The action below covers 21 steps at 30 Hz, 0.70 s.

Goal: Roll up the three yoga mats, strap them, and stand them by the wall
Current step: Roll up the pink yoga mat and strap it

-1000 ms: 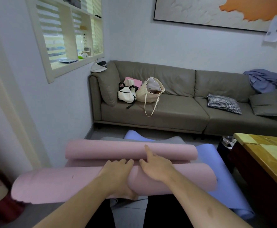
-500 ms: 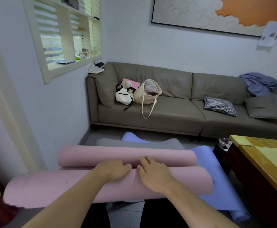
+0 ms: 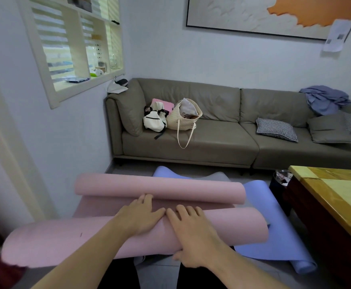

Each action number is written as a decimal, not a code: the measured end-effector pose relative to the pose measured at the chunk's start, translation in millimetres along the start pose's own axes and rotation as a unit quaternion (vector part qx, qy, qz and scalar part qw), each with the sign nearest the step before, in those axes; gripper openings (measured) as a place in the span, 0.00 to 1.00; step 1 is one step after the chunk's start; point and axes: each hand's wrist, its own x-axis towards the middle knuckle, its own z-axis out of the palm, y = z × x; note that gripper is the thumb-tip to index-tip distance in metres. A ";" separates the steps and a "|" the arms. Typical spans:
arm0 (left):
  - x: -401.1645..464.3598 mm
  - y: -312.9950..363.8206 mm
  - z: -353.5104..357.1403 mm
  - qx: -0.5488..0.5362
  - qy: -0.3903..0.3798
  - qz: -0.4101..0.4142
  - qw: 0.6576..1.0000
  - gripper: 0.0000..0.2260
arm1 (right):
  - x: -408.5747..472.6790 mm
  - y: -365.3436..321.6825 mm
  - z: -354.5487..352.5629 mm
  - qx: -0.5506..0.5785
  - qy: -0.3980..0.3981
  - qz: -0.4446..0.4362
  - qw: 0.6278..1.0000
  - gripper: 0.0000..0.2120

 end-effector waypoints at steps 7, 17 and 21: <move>5.4 -8.2 6.2 0.057 0.013 0.012 0.998 0.29 | 7.4 4.8 -1.9 0.034 0.025 0.004 0.999 0.41; -26.6 -5.8 26.9 0.167 0.124 0.113 0.972 0.39 | 23.0 15.1 -6.8 0.081 0.000 0.030 0.996 0.36; -26.5 -5.0 24.4 0.215 0.083 0.108 0.967 0.46 | 24.9 14.3 -10.7 0.092 -0.007 0.028 0.995 0.39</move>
